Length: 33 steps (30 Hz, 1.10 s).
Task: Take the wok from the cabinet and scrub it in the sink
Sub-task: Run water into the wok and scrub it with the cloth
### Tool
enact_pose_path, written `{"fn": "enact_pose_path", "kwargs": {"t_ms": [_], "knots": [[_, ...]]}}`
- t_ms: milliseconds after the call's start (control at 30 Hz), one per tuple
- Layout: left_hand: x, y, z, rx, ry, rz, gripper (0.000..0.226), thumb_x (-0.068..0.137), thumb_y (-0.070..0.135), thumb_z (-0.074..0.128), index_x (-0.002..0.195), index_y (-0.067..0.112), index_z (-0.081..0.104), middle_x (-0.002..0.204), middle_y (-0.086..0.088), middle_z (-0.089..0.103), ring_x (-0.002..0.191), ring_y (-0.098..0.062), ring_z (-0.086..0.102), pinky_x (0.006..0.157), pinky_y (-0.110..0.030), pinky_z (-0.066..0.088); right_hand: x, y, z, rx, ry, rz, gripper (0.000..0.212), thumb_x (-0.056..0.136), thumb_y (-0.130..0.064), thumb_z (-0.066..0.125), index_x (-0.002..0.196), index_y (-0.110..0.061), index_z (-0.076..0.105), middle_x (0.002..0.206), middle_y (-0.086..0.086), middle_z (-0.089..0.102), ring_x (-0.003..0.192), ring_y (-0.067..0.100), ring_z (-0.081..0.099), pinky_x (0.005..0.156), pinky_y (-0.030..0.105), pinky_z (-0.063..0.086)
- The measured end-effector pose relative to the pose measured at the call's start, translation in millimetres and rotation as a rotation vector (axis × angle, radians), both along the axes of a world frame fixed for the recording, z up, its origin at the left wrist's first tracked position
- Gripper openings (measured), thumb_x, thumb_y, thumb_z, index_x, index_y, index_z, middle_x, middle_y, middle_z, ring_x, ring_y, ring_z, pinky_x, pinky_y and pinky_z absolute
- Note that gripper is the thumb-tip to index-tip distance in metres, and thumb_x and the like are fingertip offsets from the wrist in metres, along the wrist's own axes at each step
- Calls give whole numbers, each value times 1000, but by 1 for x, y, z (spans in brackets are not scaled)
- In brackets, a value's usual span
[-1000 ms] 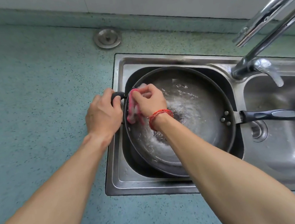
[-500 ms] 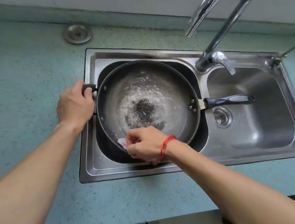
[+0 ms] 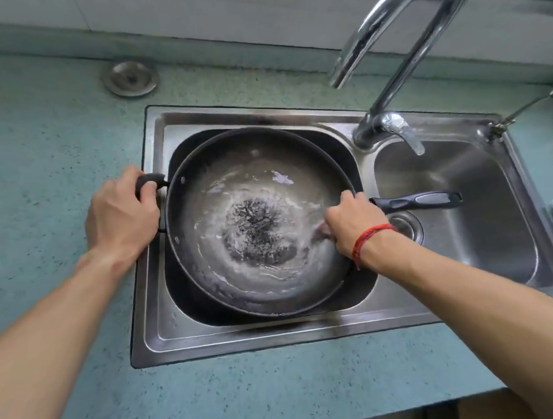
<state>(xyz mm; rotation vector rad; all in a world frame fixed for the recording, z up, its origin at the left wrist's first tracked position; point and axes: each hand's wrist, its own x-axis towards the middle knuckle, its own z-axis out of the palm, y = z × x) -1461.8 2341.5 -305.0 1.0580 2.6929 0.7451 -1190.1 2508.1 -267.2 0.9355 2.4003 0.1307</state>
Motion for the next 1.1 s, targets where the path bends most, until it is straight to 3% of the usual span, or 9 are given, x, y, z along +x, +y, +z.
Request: {"fn": "enact_pose_path", "kwargs": {"t_ms": [167, 333, 633, 833, 900, 967, 1033, 1100], "knots": [[-3, -1, -3, 27, 11, -35, 15, 99, 26, 49, 97, 12, 55, 86, -17, 62, 75, -32, 50, 65, -39, 39, -21, 37, -20, 123, 188, -20, 23, 89, -4, 58, 111, -4, 54, 109, 20, 49, 98, 39, 50, 70, 44, 51], [-6, -2, -8, 27, 34, -58, 14, 99, 24, 49, 101, 12, 57, 85, -14, 63, 75, -32, 52, 64, -39, 40, -58, 64, -27, 175, 419, -51, 19, 84, 4, 57, 102, -3, 55, 104, 25, 50, 94, 43, 53, 61, 41, 43], [-8, -3, -10, 20, 16, -46, 21, 96, 31, 45, 103, 18, 60, 88, -10, 65, 80, -32, 57, 70, -46, 50, -120, 55, -43, 78, 800, -349, 26, 85, -18, 65, 109, -11, 56, 117, 19, 50, 105, 37, 50, 84, 43, 49], [-6, -2, -8, 5, 11, -30, 17, 98, 28, 47, 102, 17, 60, 87, -9, 64, 79, -29, 55, 68, -42, 47, -162, 26, -49, -168, 1088, -534, 15, 85, -17, 64, 99, -15, 62, 111, 9, 53, 98, 26, 56, 87, 29, 42], [-5, -1, -8, -1, 12, -24, 17, 99, 28, 47, 103, 17, 60, 87, -10, 63, 79, -29, 54, 68, -41, 46, -170, 13, -50, -256, 1180, -636, 14, 85, -15, 63, 99, -16, 63, 108, 8, 55, 90, 17, 55, 80, 14, 34], [-4, -1, -8, -6, 17, -17, 18, 99, 28, 46, 104, 16, 59, 87, -10, 63, 79, -29, 54, 67, -39, 44, -174, -3, -53, -341, 1220, -643, 15, 84, -15, 65, 99, -16, 64, 104, 8, 59, 85, 14, 54, 70, 7, 29], [-3, 0, -8, -11, 25, -12, 19, 100, 28, 46, 103, 15, 58, 87, -11, 62, 78, -29, 52, 66, -37, 40, -178, -23, -56, -429, 1225, -583, 16, 84, -17, 65, 100, -19, 62, 100, 6, 62, 86, 16, 57, 72, 12, 36], [-2, 0, -8, -18, 34, -5, 19, 100, 29, 45, 102, 14, 57, 88, -12, 61, 78, -29, 51, 66, -36, 38, -178, -42, -58, -515, 1206, -542, 16, 84, -21, 65, 100, -23, 60, 98, 3, 64, 89, 19, 60, 80, 26, 46]]}}
